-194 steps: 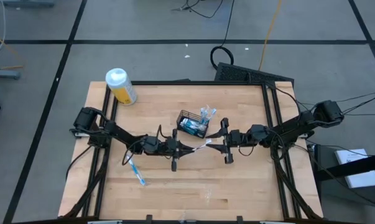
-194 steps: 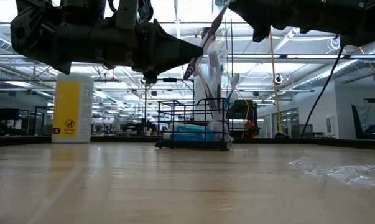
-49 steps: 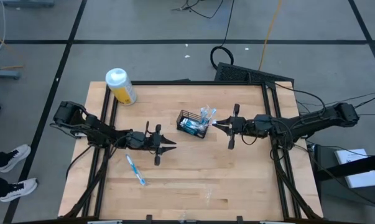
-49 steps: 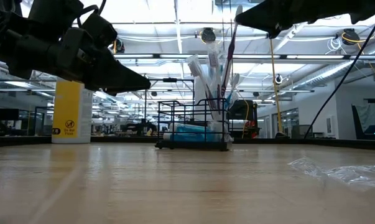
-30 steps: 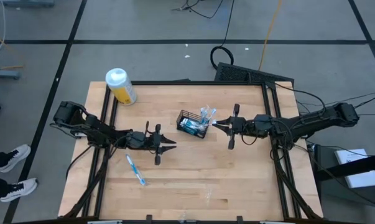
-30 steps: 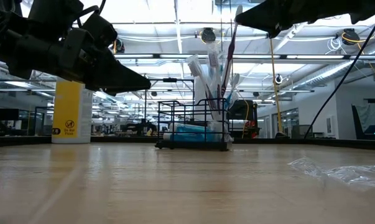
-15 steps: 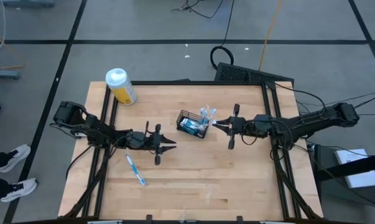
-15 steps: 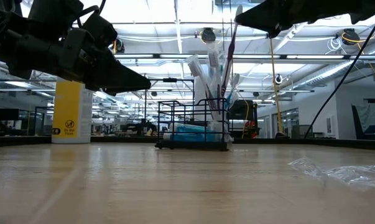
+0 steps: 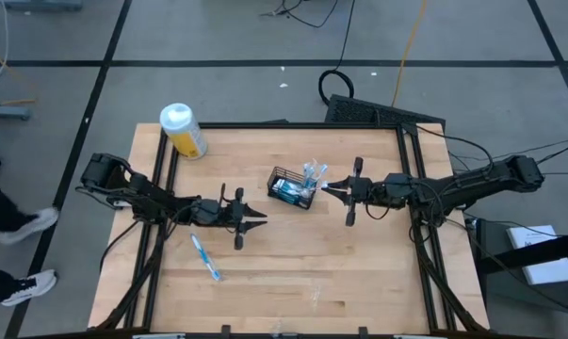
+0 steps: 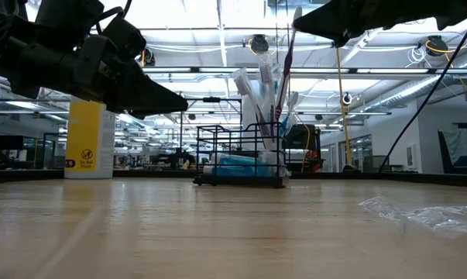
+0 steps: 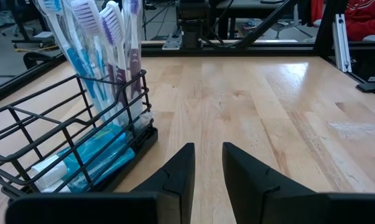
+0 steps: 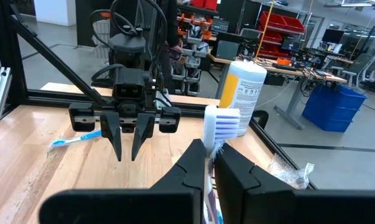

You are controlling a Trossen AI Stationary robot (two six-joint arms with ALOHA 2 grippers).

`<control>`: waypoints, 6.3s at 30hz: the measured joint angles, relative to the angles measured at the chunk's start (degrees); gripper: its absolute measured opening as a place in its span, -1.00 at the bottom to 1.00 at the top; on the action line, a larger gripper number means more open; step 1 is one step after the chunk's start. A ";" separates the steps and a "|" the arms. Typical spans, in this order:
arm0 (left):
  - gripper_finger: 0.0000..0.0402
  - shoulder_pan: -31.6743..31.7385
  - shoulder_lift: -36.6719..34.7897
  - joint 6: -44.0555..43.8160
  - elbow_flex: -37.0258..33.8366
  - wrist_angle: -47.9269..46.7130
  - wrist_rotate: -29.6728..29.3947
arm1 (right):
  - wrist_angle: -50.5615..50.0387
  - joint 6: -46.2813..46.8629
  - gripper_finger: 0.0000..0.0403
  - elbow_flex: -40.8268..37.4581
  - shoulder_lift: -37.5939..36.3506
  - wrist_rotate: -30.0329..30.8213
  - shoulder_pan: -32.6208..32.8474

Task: Pick & Place toothbrushing station
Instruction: Put the purple toothbrush into the wire organizer

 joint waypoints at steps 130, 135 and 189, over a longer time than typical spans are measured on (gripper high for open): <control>-0.57 0.00 0.02 0.26 0.02 -0.46 -1.49 | 3.73 12.74 -0.92 -1.33 17.94 -14.95 -13.67; -0.57 -0.01 0.02 0.25 0.02 -0.46 -1.49 | 3.73 12.74 -0.92 -1.33 17.97 -14.95 -13.67; -0.57 -0.02 0.02 0.55 0.02 -0.68 -1.47 | 4.53 11.87 0.02 -1.55 17.76 -14.84 -15.22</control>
